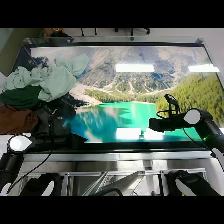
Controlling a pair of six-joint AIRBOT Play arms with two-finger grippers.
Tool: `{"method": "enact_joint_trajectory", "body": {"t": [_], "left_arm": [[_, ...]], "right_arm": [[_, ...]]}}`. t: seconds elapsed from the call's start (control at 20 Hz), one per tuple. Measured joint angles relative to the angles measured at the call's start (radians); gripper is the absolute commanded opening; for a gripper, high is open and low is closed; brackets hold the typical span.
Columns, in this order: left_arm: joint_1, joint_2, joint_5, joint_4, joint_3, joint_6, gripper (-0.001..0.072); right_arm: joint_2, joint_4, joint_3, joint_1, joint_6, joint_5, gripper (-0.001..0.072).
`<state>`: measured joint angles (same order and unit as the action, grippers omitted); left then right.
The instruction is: Fold the shirts.
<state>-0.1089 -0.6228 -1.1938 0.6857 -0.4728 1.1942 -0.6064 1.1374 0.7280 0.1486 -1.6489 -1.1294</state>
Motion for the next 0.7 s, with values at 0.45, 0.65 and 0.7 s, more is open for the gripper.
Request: {"method": "enact_joint_trajectory", "body": {"t": [0.45, 0.65, 0.7], "left_arm": [[0.039, -0.02, 0.227, 0.045, -0.036, 0.0, 0.0017], [0.256, -0.161, 0.37, 0.137, -0.193, -0.008, 0.0692], [0.314, -0.211, 0.383, 0.146, -0.235, -0.01, 0.0693]], "right_arm": [[0.0, 0.0, 0.0, 0.0, 0.0, 0.0, 0.002], [-0.006, 0.0, 0.0, 0.0, 0.0, 0.004, 0.0032], [-0.011, 0.0, 0.0, 0.0, 0.0, 0.006, 0.0173]]}}
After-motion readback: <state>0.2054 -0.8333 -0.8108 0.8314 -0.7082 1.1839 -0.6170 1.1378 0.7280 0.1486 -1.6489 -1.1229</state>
